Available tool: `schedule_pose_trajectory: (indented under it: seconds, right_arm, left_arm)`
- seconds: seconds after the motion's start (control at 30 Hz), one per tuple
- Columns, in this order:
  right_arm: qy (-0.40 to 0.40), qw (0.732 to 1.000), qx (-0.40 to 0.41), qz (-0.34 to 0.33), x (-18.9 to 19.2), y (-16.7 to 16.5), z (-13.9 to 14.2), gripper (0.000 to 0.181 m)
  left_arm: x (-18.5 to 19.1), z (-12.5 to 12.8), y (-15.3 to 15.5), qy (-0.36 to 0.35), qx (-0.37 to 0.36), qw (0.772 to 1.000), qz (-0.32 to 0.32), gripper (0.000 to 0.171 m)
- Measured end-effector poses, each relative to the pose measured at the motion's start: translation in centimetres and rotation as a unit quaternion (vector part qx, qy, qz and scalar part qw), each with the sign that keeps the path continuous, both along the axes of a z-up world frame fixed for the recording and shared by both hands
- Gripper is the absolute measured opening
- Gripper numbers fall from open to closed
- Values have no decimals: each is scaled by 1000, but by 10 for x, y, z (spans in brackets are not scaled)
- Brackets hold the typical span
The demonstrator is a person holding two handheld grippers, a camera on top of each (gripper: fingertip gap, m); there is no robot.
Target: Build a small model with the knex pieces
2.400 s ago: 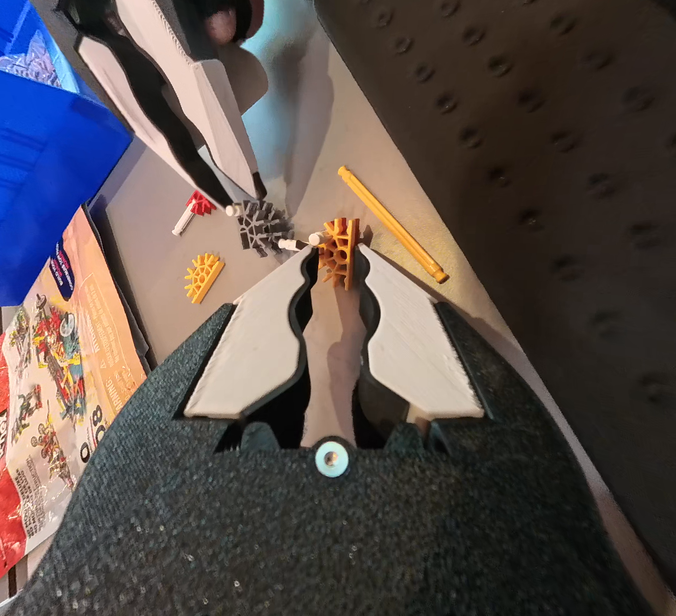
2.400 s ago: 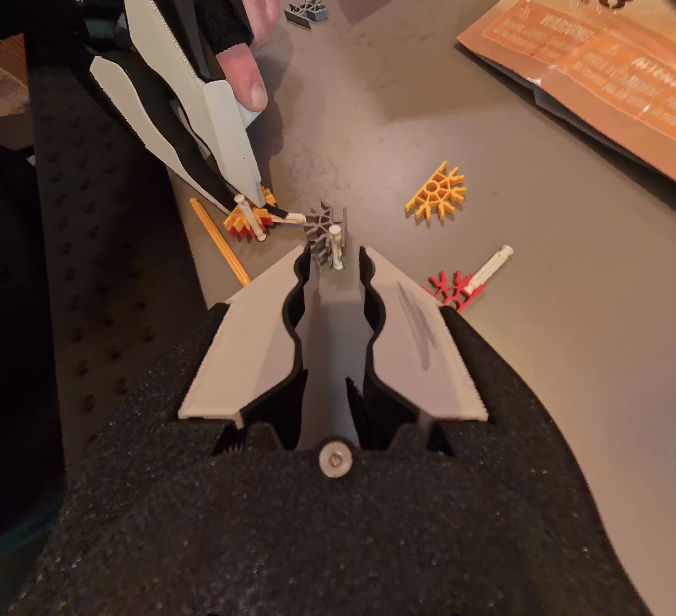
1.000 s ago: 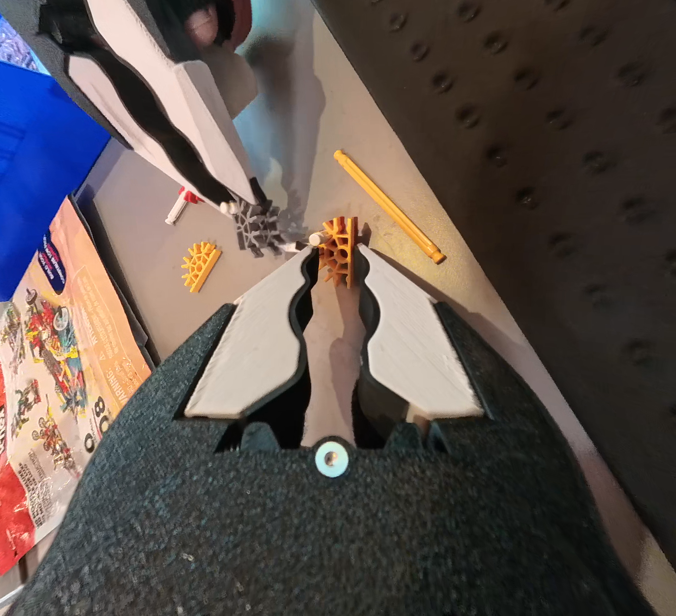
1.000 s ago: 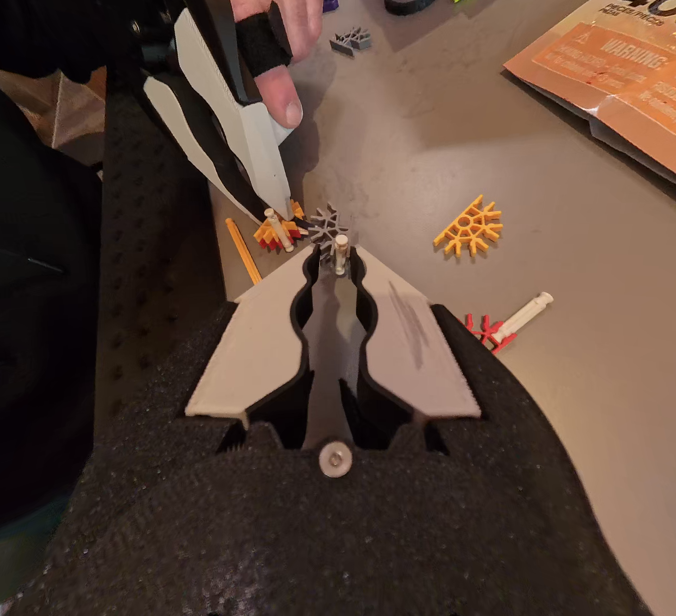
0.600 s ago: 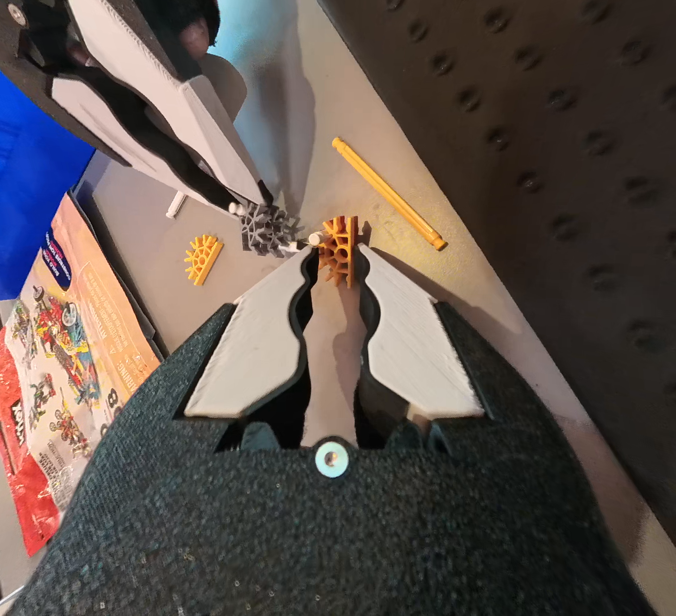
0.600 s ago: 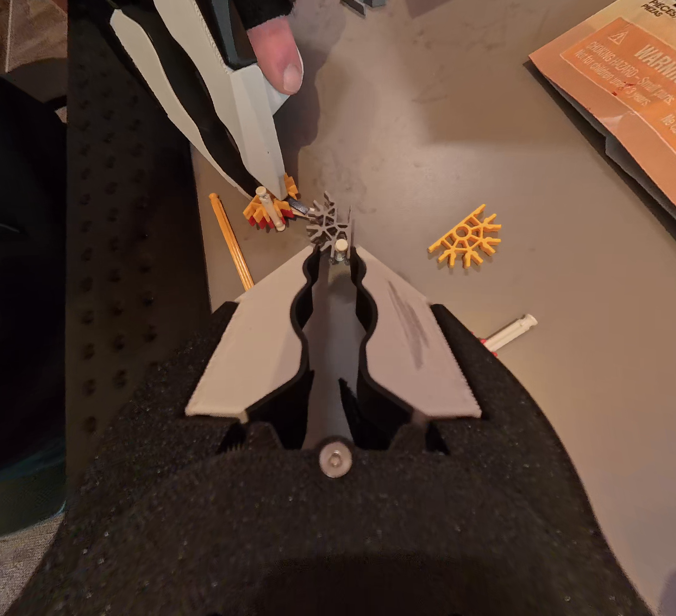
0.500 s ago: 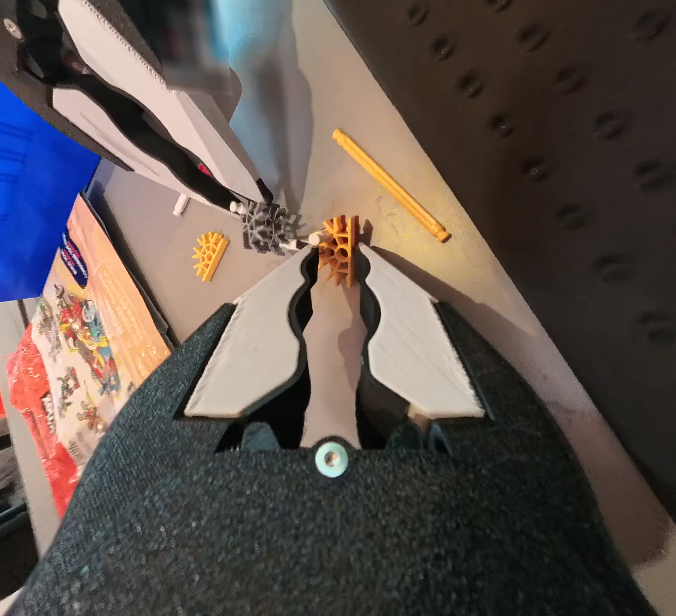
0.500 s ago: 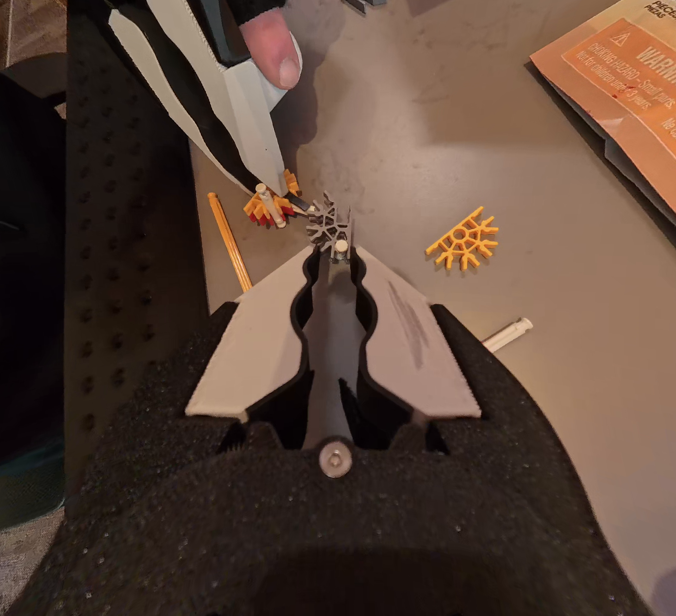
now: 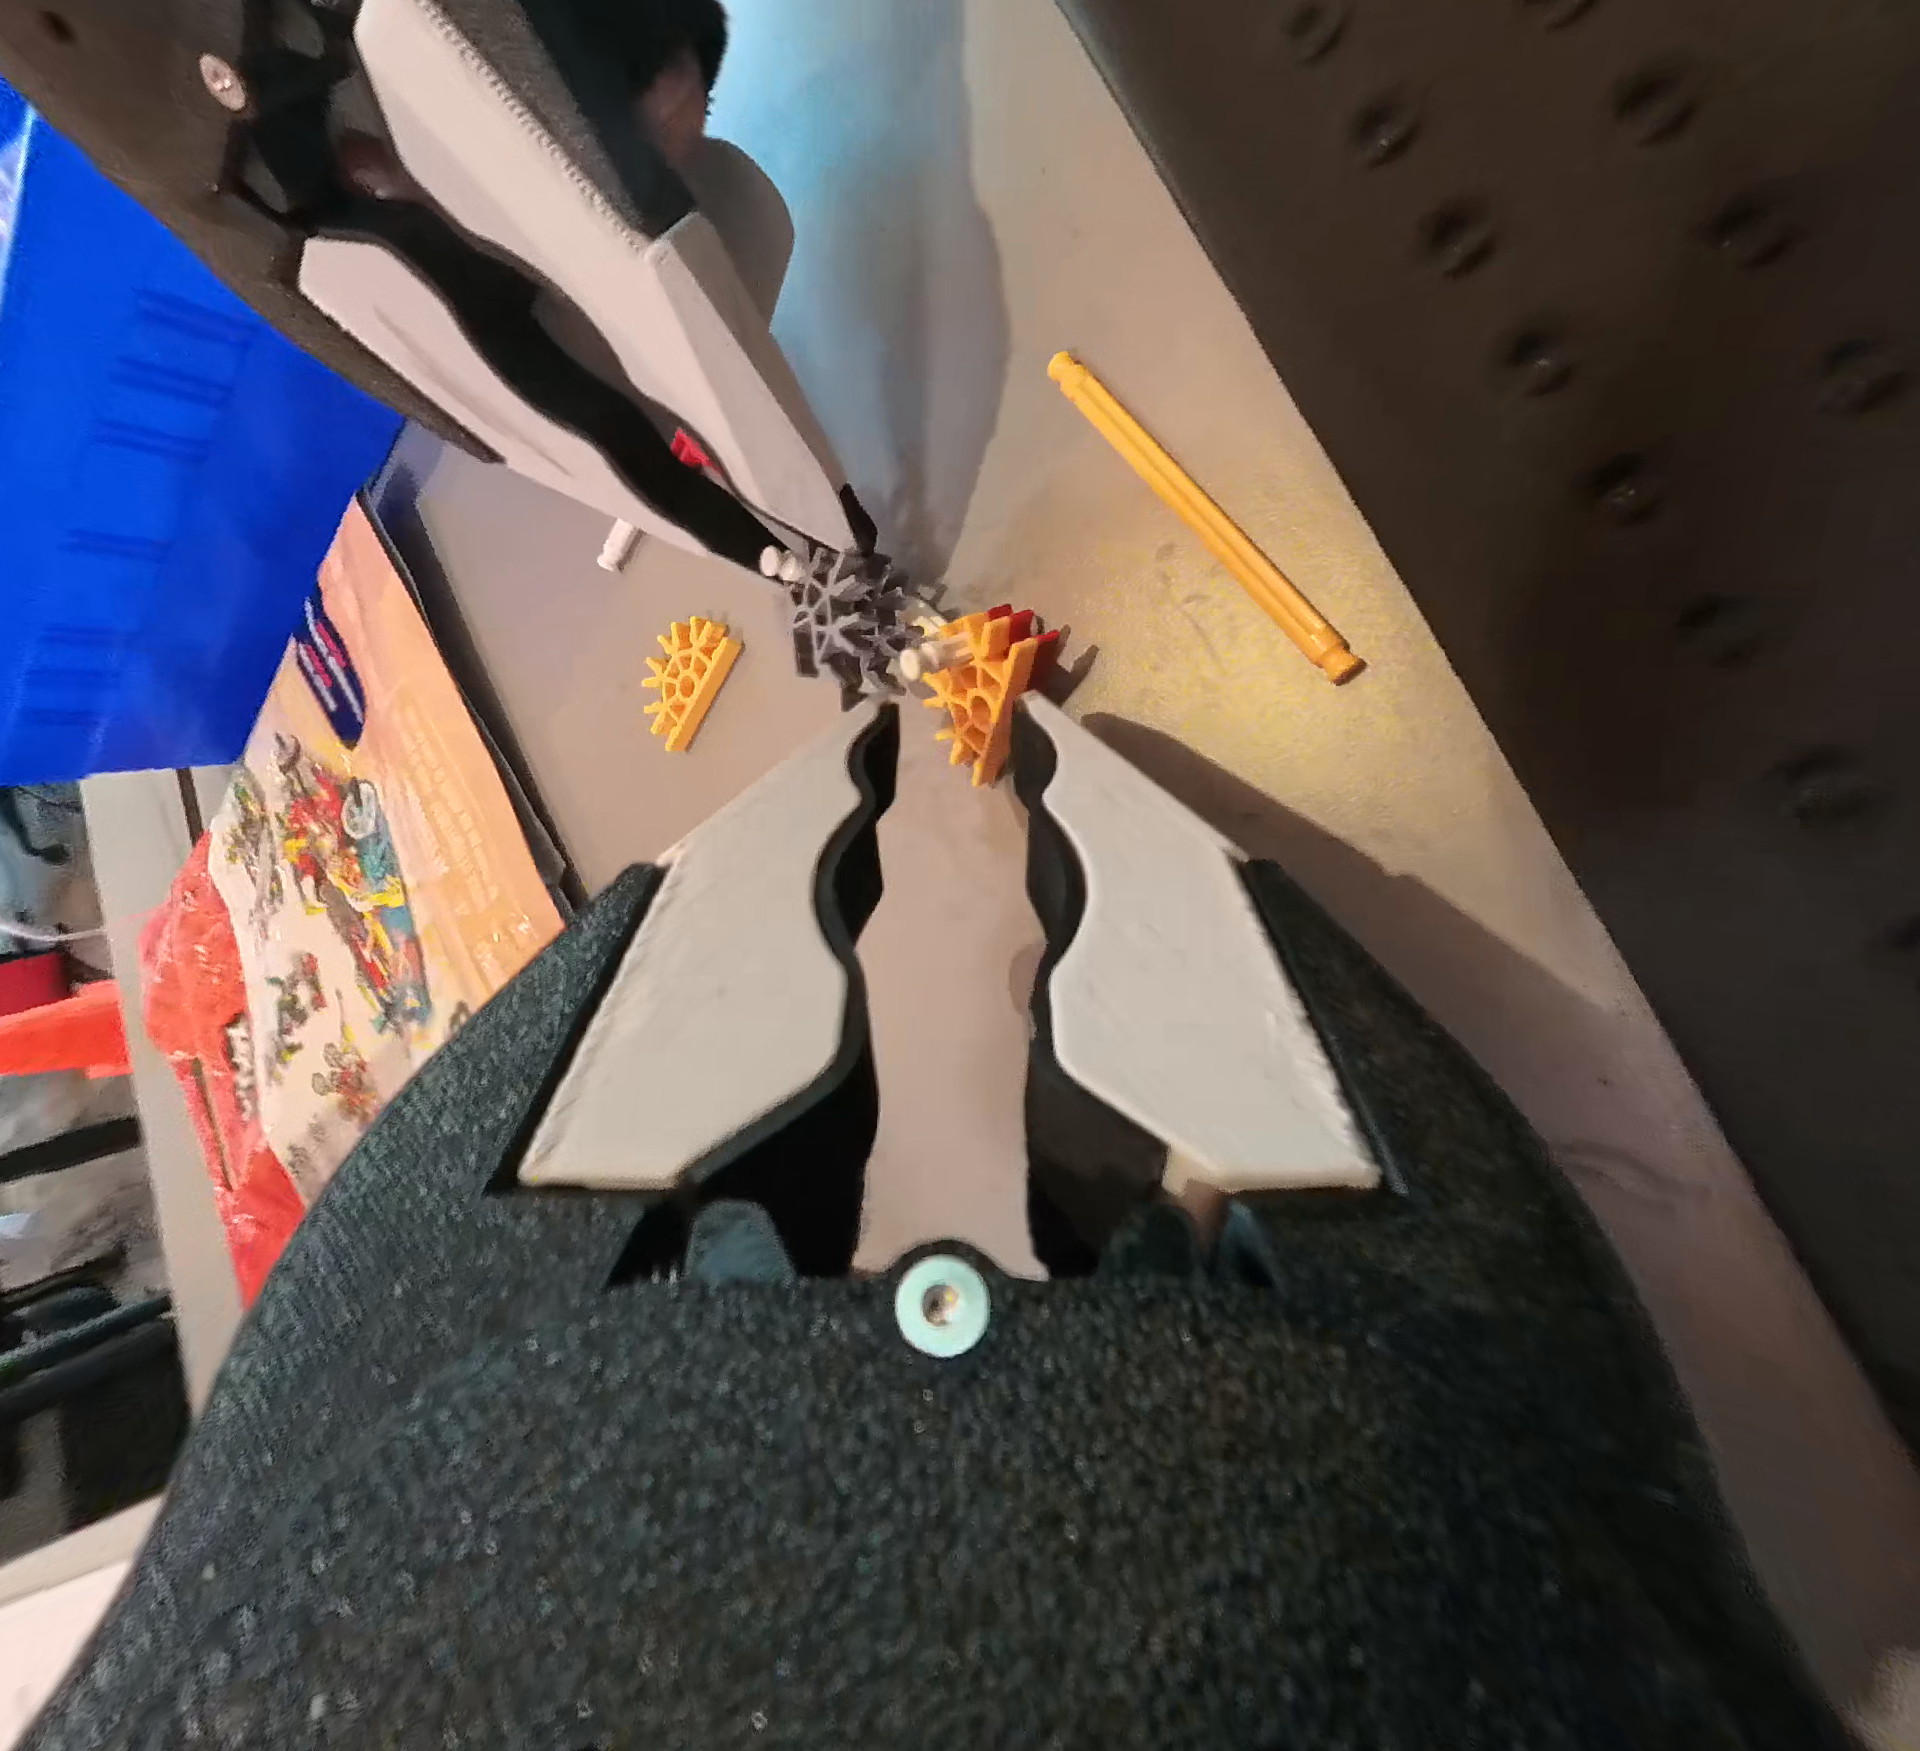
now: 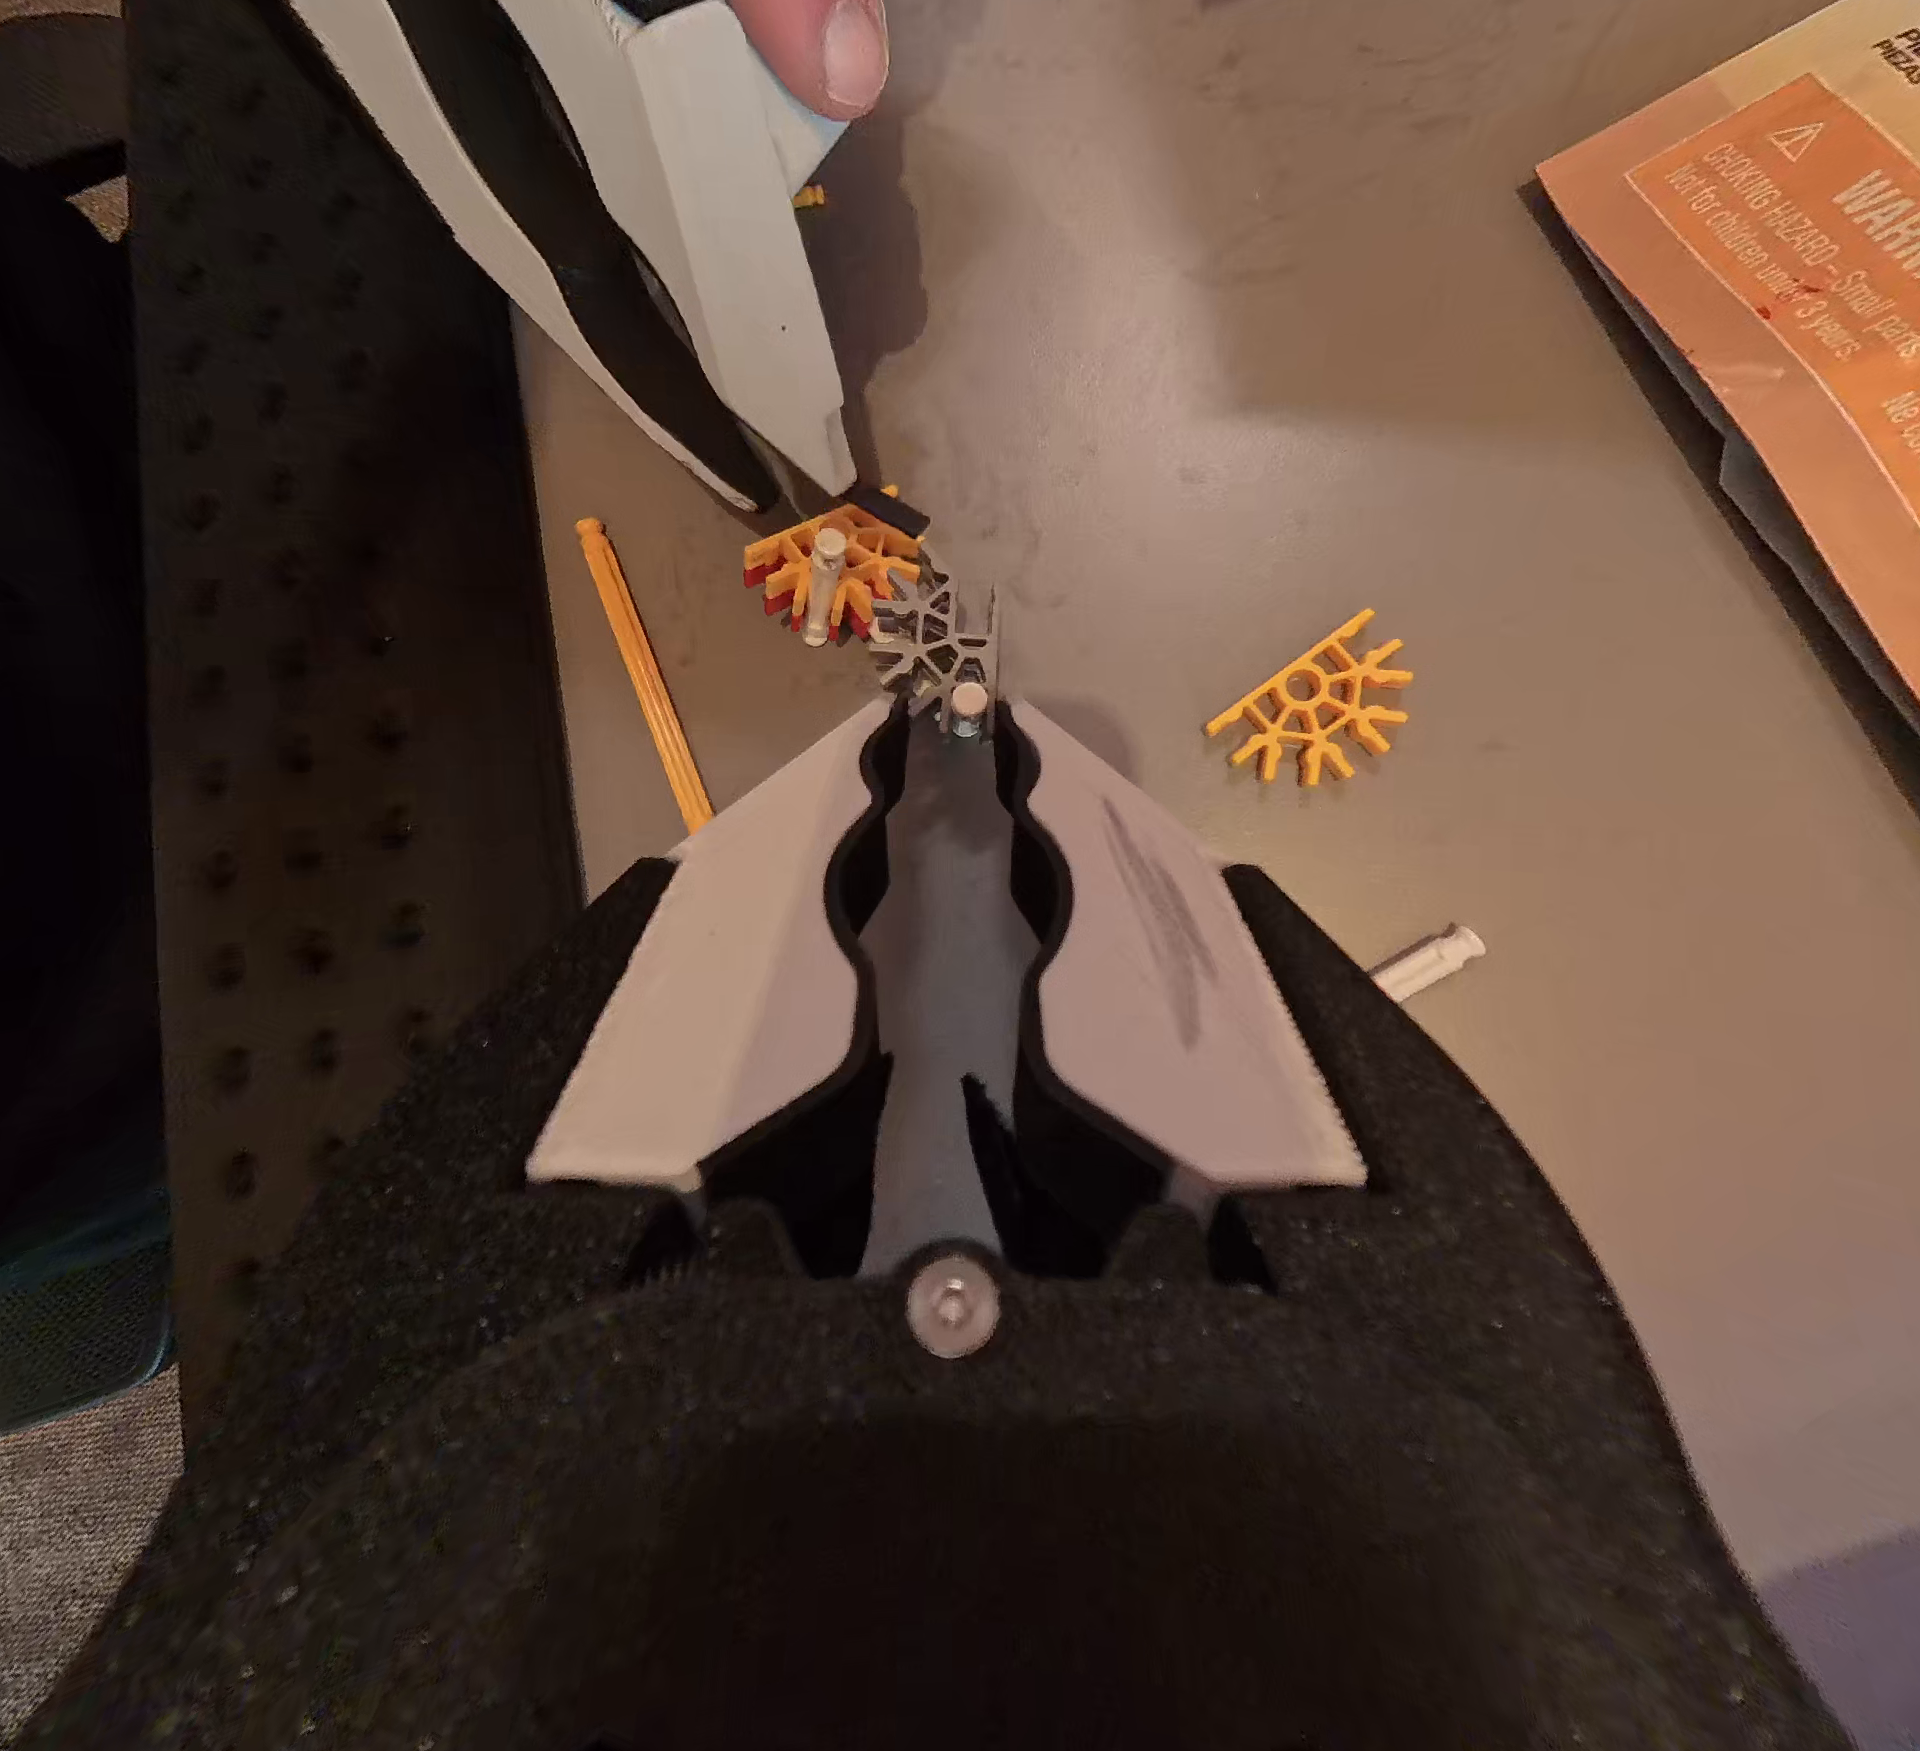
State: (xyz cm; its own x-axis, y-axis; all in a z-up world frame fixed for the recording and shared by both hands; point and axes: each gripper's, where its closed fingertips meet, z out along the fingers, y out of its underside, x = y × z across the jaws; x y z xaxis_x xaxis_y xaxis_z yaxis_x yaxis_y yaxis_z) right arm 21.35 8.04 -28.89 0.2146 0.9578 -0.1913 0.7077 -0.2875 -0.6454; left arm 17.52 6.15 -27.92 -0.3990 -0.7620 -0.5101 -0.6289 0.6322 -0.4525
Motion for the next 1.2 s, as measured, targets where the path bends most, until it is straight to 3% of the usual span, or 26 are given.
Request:
schedule_pose_trajectory:
  seconds: [0.23, 0.37, 0.77, 1.2]
  right_arm:
    - [4, 1000, 4, -8, 3, 5, 5, 15]
    - [7, 1000, 3, -10, 5, 4, 6, 15]
    - [-15, 1000, 5, -15, 13, 2, 1, 15]
    - [-8, 999, 24, -48, 27, 4, 7, 15]
  left_arm:
    - [3, 8, -3, -14, -60, 996, 57, 26]
    - [8, 7, -2, -19, -42, 996, 77, 21]
    - [11, 1, 9, -28, -44, 995, 88, 16]
    - [16, 6, 10, -49, -114, 987, 100, 17]
